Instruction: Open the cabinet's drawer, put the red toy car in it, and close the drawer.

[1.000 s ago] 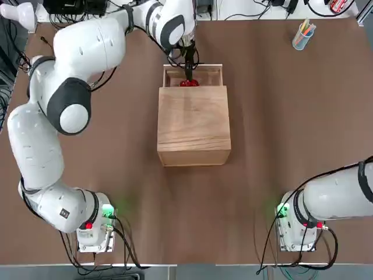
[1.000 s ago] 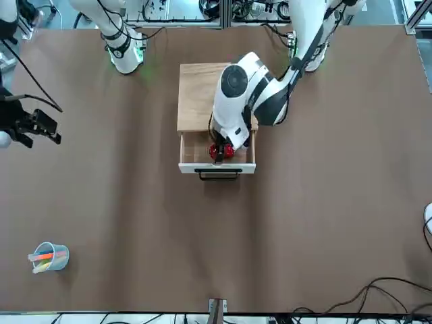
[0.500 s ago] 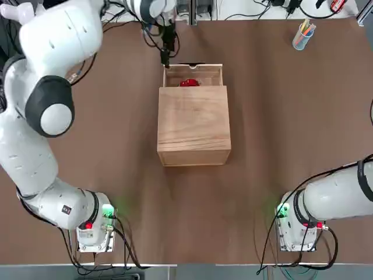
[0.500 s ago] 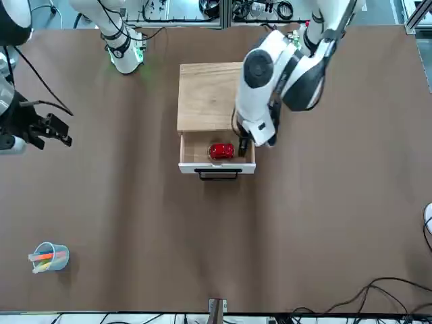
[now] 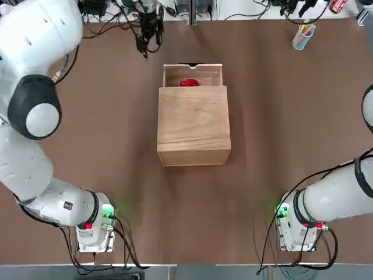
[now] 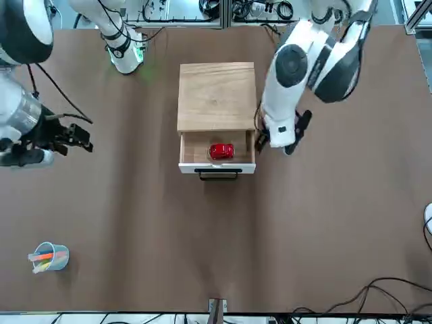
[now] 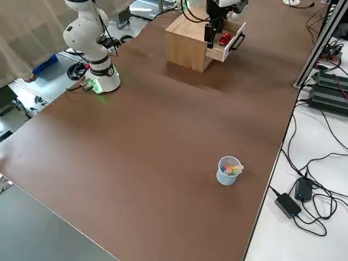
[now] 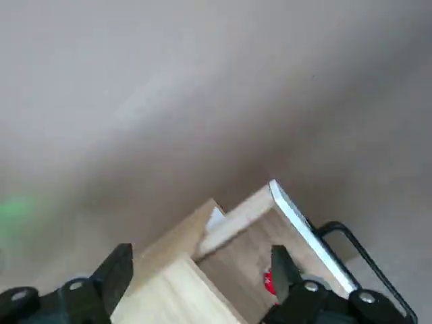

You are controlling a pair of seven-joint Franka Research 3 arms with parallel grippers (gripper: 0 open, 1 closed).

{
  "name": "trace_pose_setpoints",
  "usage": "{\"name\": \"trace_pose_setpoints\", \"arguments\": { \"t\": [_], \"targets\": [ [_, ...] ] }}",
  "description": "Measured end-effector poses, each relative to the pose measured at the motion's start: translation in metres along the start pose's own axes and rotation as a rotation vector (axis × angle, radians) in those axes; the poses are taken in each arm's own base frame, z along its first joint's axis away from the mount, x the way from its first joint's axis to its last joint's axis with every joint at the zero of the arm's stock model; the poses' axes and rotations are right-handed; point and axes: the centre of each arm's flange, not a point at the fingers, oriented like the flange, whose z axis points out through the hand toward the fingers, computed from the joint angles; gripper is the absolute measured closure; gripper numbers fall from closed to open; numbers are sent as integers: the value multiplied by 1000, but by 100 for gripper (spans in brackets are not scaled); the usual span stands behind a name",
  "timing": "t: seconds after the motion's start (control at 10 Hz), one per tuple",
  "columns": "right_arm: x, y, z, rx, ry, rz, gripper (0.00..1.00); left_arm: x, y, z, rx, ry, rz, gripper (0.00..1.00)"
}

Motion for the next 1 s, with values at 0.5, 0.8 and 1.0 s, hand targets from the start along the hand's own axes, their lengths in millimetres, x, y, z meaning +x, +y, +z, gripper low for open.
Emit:
{"name": "trace_pose_setpoints", "arguments": {
  "t": [0.5, 0.8, 1.0],
  "targets": [
    [38, -100, 126, 240, -81, -11, 4, 103, -86, -77, -66, 77, 174, 7],
    [43, -148, 162, 324, -66, 27, 45, 121, -109, -90, -55, 89, 299, 5],
    [40, -178, 184, 342, -61, 47, 65, 144, -121, -94, -59, 91, 399, 5]
  ]
}}
